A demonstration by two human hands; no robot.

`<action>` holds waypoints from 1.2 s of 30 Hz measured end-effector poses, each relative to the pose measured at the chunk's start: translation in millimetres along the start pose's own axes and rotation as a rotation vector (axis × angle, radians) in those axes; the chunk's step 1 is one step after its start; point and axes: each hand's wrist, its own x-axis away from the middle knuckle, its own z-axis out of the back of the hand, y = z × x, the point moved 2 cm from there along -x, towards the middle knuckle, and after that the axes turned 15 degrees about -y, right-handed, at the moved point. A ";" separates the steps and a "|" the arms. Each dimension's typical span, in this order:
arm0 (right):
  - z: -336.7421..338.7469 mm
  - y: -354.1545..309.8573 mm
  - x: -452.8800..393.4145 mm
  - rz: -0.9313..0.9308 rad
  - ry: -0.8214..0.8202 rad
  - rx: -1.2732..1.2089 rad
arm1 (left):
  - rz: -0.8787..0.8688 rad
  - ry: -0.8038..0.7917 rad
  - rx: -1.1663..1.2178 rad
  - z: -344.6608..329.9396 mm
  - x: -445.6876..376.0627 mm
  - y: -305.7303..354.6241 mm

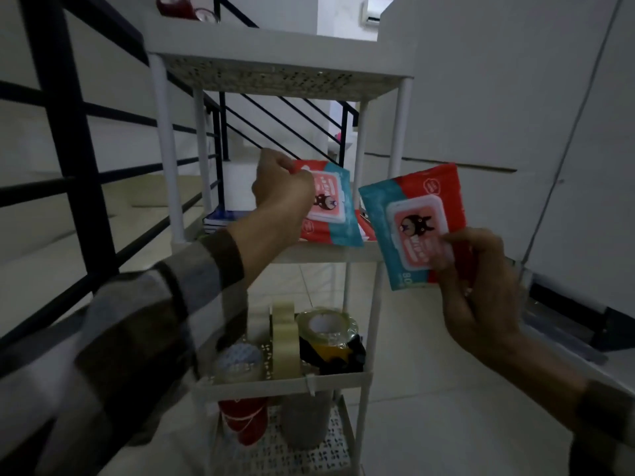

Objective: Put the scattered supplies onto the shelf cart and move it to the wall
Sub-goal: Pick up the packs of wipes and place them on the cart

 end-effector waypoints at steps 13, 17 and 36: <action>-16.3 6.5 1.3 -0.168 0.074 -0.093 | -0.076 -0.364 -0.917 -1.7 -0.5 -33.6; -22.4 -0.5 -3.6 -0.199 0.097 -0.139 | -0.161 -0.270 -0.765 4.6 6.7 -35.6; -56.7 -26.5 -92.1 -0.457 -0.167 -0.087 | -0.029 -0.395 -0.396 18.3 -7.4 -32.3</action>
